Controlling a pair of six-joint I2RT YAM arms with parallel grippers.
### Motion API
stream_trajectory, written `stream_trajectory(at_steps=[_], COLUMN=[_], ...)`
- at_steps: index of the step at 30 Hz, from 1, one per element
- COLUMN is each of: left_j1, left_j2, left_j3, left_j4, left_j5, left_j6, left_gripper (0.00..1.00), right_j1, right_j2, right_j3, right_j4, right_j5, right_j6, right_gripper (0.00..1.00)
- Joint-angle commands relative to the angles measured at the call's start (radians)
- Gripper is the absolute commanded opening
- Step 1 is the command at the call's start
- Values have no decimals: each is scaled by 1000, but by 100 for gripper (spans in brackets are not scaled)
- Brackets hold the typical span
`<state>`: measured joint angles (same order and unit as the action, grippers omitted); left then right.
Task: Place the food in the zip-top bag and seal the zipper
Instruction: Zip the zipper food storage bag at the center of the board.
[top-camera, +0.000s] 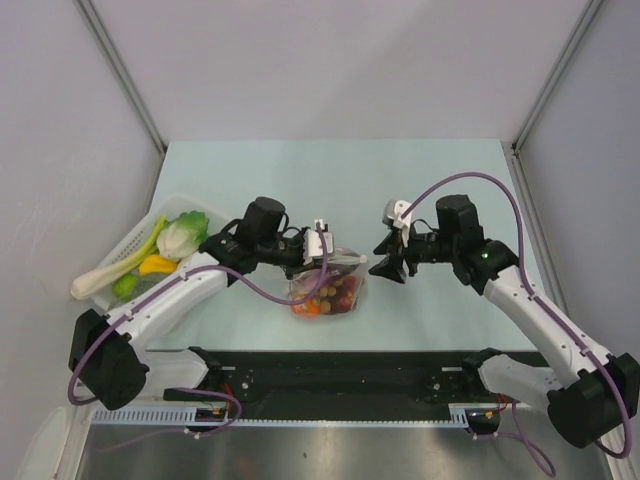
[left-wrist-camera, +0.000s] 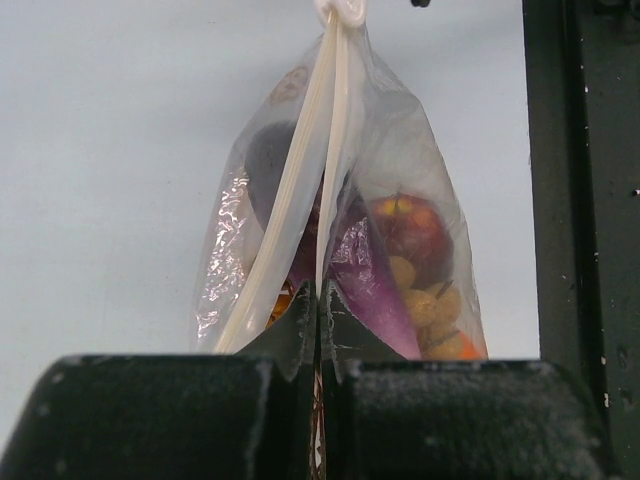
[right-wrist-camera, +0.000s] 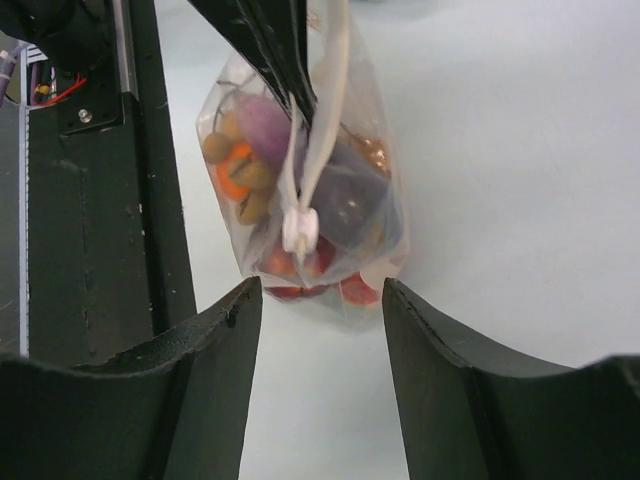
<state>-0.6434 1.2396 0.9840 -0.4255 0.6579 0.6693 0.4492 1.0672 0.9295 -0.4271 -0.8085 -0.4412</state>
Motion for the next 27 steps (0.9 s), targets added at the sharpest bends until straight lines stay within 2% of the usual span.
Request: stream_trajectory(at_steps=[1, 2, 8, 14, 15, 17, 18, 21, 27], left_j1=[4, 5, 4, 5, 5, -1, -7, -47, -108], left_j2=[4, 4, 4, 3, -2, -5, -3, 29, 138], left_j3=[27, 27, 27, 35, 53, 83, 105, 253, 358], left_j4=[31, 28, 25, 24, 24, 19, 13, -48, -98], left_j5=[14, 17, 32, 43, 49, 55, 54, 23, 20], left_j6=[-13, -8, 0, -4, -14, -34, -52, -69, -80], left_gripper=[0, 0, 0, 0, 5, 13, 23, 37, 50], right_j1=[48, 52, 74, 101, 112, 114, 115, 121, 121], right_j2=[-33, -30, -1, -7, -13, -19, -21, -35, -65], right_j3=[-11, -12, -15, -15, -17, -17, -17, -15, -27], right_j4=[68, 73, 79, 85, 88, 90, 85, 73, 100], right_j5=[17, 28, 61, 107, 114, 121, 126, 153, 212], right_j6=[-1, -2, -24, -36, -36, -33, -33, -39, -19], right_gripper=[56, 55, 35, 6, 0, 0, 0, 0, 0])
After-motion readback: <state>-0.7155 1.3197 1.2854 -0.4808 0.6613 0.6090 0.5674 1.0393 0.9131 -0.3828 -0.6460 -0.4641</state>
